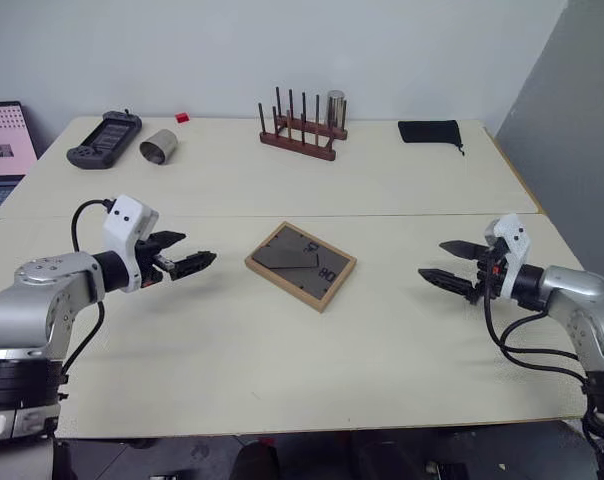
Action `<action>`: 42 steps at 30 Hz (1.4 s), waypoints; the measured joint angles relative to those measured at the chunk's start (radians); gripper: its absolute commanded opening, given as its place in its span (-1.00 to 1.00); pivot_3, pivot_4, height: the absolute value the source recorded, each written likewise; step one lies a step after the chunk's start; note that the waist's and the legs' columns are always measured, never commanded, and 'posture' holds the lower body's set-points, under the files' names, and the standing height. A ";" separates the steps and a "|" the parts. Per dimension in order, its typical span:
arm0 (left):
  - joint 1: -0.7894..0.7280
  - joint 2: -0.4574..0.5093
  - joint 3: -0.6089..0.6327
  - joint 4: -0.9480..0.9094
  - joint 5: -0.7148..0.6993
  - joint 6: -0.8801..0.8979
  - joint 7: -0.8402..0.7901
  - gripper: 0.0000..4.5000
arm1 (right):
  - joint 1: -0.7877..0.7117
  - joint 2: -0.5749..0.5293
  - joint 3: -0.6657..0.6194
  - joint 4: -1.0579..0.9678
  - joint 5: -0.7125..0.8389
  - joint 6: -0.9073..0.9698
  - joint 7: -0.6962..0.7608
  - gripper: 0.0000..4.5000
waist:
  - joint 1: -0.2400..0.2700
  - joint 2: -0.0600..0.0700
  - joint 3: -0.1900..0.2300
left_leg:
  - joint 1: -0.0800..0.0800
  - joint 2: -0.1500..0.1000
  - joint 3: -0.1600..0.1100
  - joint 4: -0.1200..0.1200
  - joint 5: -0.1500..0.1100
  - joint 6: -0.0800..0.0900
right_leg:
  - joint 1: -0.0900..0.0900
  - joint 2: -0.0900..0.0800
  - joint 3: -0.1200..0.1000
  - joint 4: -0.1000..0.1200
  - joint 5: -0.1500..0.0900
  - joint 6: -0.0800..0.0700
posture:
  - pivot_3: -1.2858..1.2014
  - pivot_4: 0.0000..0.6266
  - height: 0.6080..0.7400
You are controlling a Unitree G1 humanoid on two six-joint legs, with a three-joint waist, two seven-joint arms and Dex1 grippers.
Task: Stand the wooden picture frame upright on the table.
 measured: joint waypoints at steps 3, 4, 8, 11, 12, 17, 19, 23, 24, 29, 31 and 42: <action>-0.002 0.000 -0.004 0.006 0.002 -0.009 -0.019 1.00 | -0.003 -0.003 0.007 0.008 0.002 0.006 0.023 0.98 | 0.000 0.000 0.000 | -0.002 0.000 0.000 0.001 0.000 0.000 | -0.001 0.000 -0.001 0.000 0.000 0.000 | 0.03 -0.52 1.00; -0.003 0.000 -0.005 0.006 0.006 -0.014 -0.018 1.00 | -0.007 -0.003 0.009 0.010 0.002 0.006 0.028 0.98 | 0.000 0.000 0.000 | -0.002 0.000 -0.001 0.001 0.000 0.000 | -0.001 0.000 -0.001 0.001 0.000 0.000 | 0.03 -0.52 1.00; -0.035 -0.007 -0.005 0.016 0.017 -0.028 0.007 1.00 | -0.044 0.002 0.020 0.044 -0.009 -0.008 0.026 0.98 | 0.000 0.000 0.000 | -0.002 0.001 -0.002 0.002 0.000 0.000 | -0.001 0.000 -0.002 0.002 0.000 0.000 | 0.03 -0.52 1.00; -0.045 -0.011 -0.005 0.030 0.028 -0.033 0.019 1.00 | -0.066 0.021 0.038 0.073 -0.019 -0.027 0.023 0.98 | -0.001 0.000 0.000 | -0.002 0.001 -0.002 0.002 0.000 0.000 | -0.001 0.000 -0.002 0.002 0.000 0.000 | 0.03 -0.52 1.00; -0.044 -0.013 -0.006 0.034 0.034 -0.034 0.023 1.00 | -0.071 0.034 0.040 0.083 -0.031 -0.034 0.017 0.98 | -0.001 0.000 0.000 | -0.002 0.001 -0.002 0.002 0.000 0.000 | -0.001 0.000 -0.003 0.002 0.000 0.000 | 0.03 -0.52 1.00; -0.017 -0.032 -0.003 0.019 0.027 -0.033 0.009 0.67 | -0.153 0.123 0.087 0.174 -0.097 -0.095 -0.044 0.83 | -0.003 0.000 0.000 | -0.004 0.001 -0.002 0.003 0.000 0.000 | -0.002 0.000 -0.003 0.003 0.000 0.000 | 0.03 -0.52 1.00; 0.009 -0.036 0.005 0.002 0.018 -0.032 0.008 0.49 | -0.186 0.158 0.103 0.220 -0.126 -0.117 -0.068 0.66 | 0.000 0.000 0.000 | -0.004 0.001 -0.003 0.003 0.000 0.000 | -0.002 0.000 -0.005 0.003 0.000 0.000 | 0.03 -0.52 1.00; 0.043 -0.054 0.009 -0.040 0.014 -0.032 0.019 0.09 | -0.252 0.229 0.139 0.311 -0.182 -0.162 -0.123 0.20 | -0.001 0.001 0.000 | -0.004 0.002 -0.003 0.003 0.000 0.000 | -0.003 0.000 -0.005 0.003 0.001 -0.001 | 0.03 -0.52 1.00; 0.055 -0.067 0.009 -0.054 0.014 -0.034 0.029 -0.05 | -0.279 0.254 0.157 0.362 -0.214 -0.190 -0.150 0.06 | -0.001 0.001 0.000 | -0.004 0.002 -0.003 0.003 0.000 0.000 | -0.003 0.000 -0.005 0.003 0.001 -0.001 | 0.03 -0.52 1.00; 0.079 -0.136 -0.008 -0.070 0.031 -0.076 0.073 -0.54 | -0.370 0.347 0.192 0.592 -0.323 -0.322 -0.256 -0.46 | -0.001 0.001 0.000 | -0.005 0.002 -0.004 0.004 0.001 -0.001 | -0.003 0.000 -0.006 0.003 0.001 -0.002 | 0.03 -0.52 1.00; 0.081 -0.168 -0.028 -0.071 0.044 -0.091 0.095 -0.73 | -0.409 0.381 0.198 0.672 -0.357 -0.376 -0.287 -0.67 | -0.001 0.001 0.000 | -0.005 0.002 -0.004 0.005 0.001 -0.001 | -0.003 0.000 -0.006 0.004 0.001 -0.002 | 0.03 -0.52 1.00; 0.060 -0.281 -0.134 -0.012 0.122 -0.164 0.145 -0.97 | -0.485 0.467 0.232 0.865 -0.437 -0.511 -0.301 -0.98 | -0.001 0.001 0.000 | -0.005 0.002 -0.007 0.005 0.001 -0.001 | -0.002 -0.001 -0.010 0.005 0.002 -0.003 | 0.03 -0.52 1.00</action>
